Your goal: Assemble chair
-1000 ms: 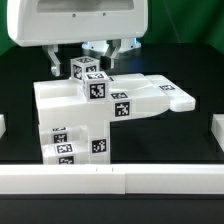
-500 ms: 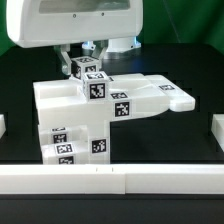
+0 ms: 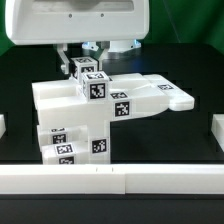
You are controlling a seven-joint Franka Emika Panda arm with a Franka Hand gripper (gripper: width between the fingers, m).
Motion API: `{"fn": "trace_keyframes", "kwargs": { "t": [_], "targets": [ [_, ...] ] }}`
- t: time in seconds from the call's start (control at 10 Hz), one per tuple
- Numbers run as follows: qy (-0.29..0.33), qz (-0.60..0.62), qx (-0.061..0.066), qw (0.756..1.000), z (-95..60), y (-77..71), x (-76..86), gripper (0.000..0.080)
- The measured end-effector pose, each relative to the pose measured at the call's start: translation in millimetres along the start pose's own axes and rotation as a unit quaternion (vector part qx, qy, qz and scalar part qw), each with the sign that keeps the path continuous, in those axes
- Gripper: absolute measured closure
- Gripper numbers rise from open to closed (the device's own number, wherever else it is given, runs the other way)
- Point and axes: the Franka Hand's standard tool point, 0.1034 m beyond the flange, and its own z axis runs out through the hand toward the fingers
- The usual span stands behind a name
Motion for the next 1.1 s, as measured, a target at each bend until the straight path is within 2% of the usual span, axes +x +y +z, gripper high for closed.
{"fn": "trace_keyframes", "kwargs": {
  "t": [0.6,1.1],
  "targets": [
    [0.001,0.196,0.006,0.981,0.6,0.0,-0.2,0.0514],
    [0.002,0.387,0.020,0.922,1.0,-2.0,0.7,0.0514]
  ]
}}
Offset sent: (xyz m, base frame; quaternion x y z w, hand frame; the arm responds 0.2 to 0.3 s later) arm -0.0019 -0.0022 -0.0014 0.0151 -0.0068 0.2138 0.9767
